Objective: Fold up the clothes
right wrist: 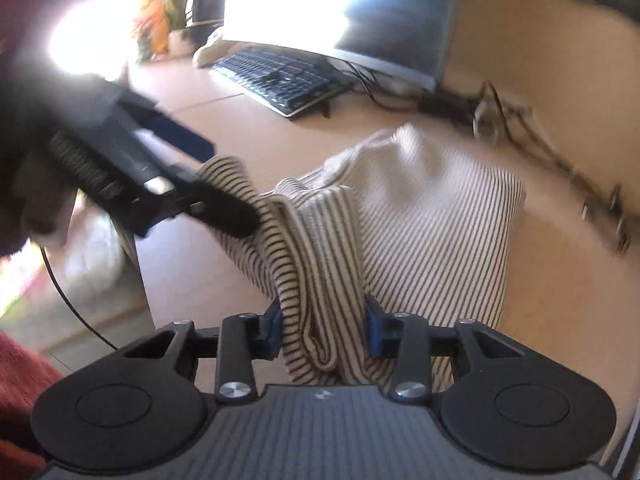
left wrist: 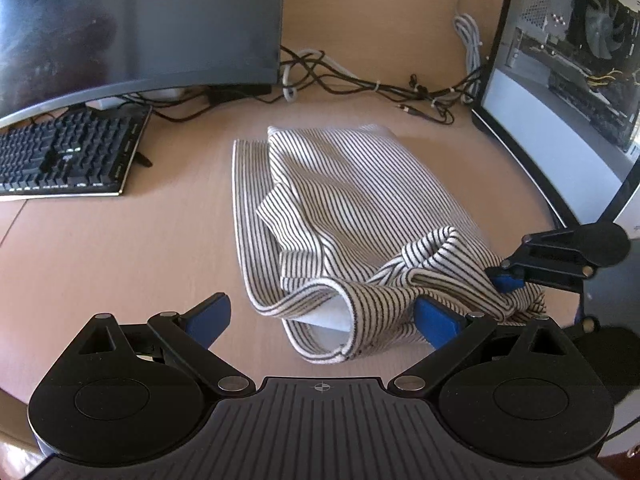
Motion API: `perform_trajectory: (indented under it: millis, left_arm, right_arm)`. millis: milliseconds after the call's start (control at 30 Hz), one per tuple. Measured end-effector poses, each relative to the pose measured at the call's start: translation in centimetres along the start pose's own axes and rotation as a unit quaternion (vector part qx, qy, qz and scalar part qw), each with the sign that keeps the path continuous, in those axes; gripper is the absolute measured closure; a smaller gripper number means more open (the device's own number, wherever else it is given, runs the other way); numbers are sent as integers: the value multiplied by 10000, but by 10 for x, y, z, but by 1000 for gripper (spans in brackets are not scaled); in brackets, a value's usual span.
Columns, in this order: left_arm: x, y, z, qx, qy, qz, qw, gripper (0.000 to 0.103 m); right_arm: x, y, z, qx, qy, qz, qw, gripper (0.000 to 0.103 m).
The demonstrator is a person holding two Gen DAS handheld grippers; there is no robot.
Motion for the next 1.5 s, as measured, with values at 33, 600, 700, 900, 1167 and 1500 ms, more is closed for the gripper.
perform_trajectory:
  millis: [33,600,700,900,1167,1500]
  left_arm:
    - [1,-1,-1,-4,6,58,10000,2]
    - [38,12,35,377,-113,-1116,9930,1]
    - [48,16,39,406,-270,-1151,9921,2]
    - [115,31,4,-86,-772,-909,9928,1]
    - [94,76,53,-36,-1904,-159,9816,9]
    - [39,57,106,678,-2372,890,9650,37]
  right_arm:
    - [-4,1,1,21,75,146,9999,65]
    - [52,-21,0,-593,-1186,-1999,9708,57]
    - [50,-9,5,-407,-1081,-1878,9754,69]
    - [30,34,-13,10,-1025,-777,9917,75]
    - [77,55,-43,1115,-1131,-1011,9821,80]
    - [54,151,-67,1038,-823,-2482,9596,81]
Point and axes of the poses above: each gripper's, at about its wrist camera, not at the fingertips, and z roughly the way its jaws point, x to its left, y to its top, the point moved 2 cm from there along z, roughly the way its jaws point
